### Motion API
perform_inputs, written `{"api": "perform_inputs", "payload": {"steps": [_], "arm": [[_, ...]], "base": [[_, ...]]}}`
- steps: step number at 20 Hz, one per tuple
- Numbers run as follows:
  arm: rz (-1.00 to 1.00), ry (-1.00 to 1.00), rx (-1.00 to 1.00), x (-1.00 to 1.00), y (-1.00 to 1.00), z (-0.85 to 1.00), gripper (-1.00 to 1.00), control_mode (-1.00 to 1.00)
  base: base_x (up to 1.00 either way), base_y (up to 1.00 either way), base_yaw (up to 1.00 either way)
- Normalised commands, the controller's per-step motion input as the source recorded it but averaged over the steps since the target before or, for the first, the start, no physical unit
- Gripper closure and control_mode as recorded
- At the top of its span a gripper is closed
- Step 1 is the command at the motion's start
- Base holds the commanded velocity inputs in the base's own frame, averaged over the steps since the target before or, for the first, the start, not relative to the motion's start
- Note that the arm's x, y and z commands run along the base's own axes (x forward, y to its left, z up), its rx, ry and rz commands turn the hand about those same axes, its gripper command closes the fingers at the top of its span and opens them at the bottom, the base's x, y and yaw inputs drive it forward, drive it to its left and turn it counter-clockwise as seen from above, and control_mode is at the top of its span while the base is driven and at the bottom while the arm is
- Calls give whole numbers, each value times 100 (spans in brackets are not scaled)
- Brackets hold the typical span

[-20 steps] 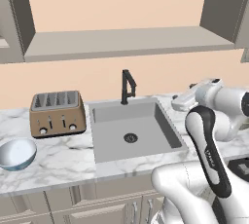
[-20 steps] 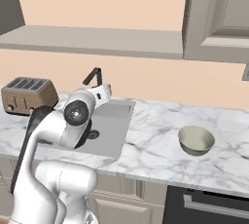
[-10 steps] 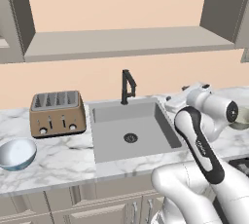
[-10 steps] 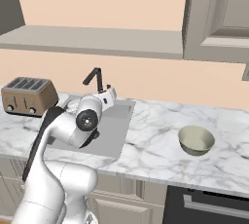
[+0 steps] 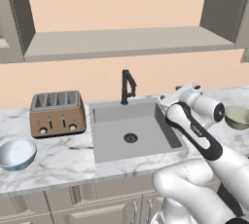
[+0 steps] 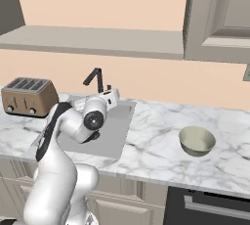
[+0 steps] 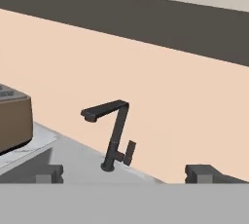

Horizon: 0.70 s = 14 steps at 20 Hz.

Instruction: Rinse each bowl for a few seconds and place them down in the sink or on the counter.

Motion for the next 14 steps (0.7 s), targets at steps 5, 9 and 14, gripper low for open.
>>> {"api": "perform_inputs", "payload": {"steps": [5,9,14], "arm": [[2,0,5,37,0,-22,-100,-100],[3,0,5,36,3,-18,-100,-100],[1,-2,9,32,5,-26,-100,-100]], "base": [[0,0,0],[0,0,0],[0,0,0]]}}
